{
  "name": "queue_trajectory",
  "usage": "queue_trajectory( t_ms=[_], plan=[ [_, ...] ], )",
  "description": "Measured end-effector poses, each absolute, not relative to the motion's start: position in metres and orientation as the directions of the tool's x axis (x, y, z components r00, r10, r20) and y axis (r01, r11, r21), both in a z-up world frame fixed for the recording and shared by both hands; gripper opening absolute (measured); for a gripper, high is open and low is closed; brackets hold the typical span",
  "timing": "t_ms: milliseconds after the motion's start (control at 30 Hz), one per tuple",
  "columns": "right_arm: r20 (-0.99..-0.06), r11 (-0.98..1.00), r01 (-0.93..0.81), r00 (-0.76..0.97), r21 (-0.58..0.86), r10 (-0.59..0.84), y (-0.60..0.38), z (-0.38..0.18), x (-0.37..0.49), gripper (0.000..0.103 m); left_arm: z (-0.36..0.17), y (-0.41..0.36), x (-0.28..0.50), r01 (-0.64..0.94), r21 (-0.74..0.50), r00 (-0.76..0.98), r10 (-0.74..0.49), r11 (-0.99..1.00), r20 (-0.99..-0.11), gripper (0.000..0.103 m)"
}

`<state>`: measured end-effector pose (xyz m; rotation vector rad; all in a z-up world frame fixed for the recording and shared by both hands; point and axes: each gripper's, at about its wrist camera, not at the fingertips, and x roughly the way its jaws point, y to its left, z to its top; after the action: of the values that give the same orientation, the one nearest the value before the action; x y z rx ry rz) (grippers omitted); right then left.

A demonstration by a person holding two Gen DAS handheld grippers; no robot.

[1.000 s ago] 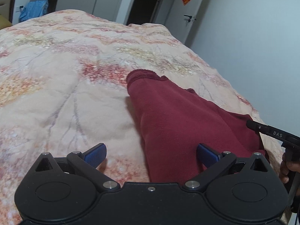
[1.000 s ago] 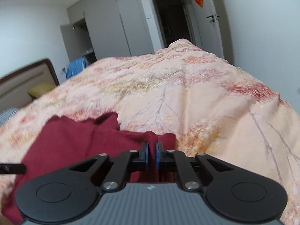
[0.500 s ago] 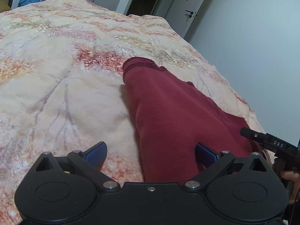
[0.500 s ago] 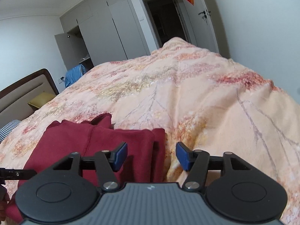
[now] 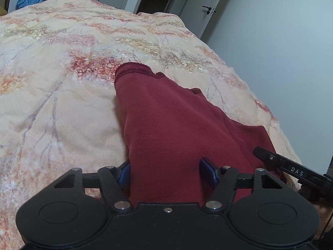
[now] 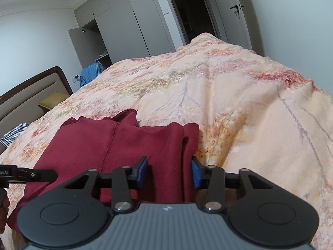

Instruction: Fold small clothes

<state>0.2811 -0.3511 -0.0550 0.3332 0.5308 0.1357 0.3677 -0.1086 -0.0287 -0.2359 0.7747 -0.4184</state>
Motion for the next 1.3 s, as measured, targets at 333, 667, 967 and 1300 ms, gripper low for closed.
queue_trajectory(
  t_ms=[333, 667, 967, 1300],
  plan=[
    [-0.407, 0.956, -0.08, 0.892, 0.282, 0.195, -0.333, -0.027, 0.26, 0.017, -0.009, -0.099, 0.357, 0.296, -0.36, 0.683, -0.46, 0.885, -0.568, 0.032],
    [-0.243, 0.934, -0.237, 0.921, 0.268, 0.304, -0.281, 0.036, 0.266, 0.016, 0.052, -0.043, 0.361, 0.241, -0.291, 0.813, -0.356, 0.926, -0.461, 0.031],
    [-0.264, 0.871, -0.248, 0.887, 0.423, 0.38, -0.233, 0.024, 0.346, 0.016, 0.041, 0.014, 0.378, 0.096, -0.265, 0.832, -0.223, 0.96, -0.508, 0.031],
    [-0.41, 0.849, -0.11, 0.839, 0.517, 0.358, -0.235, -0.04, 0.373, 0.022, -0.008, 0.023, 0.381, 0.012, -0.295, 0.802, -0.185, 0.955, -0.568, 0.048]
  ],
)
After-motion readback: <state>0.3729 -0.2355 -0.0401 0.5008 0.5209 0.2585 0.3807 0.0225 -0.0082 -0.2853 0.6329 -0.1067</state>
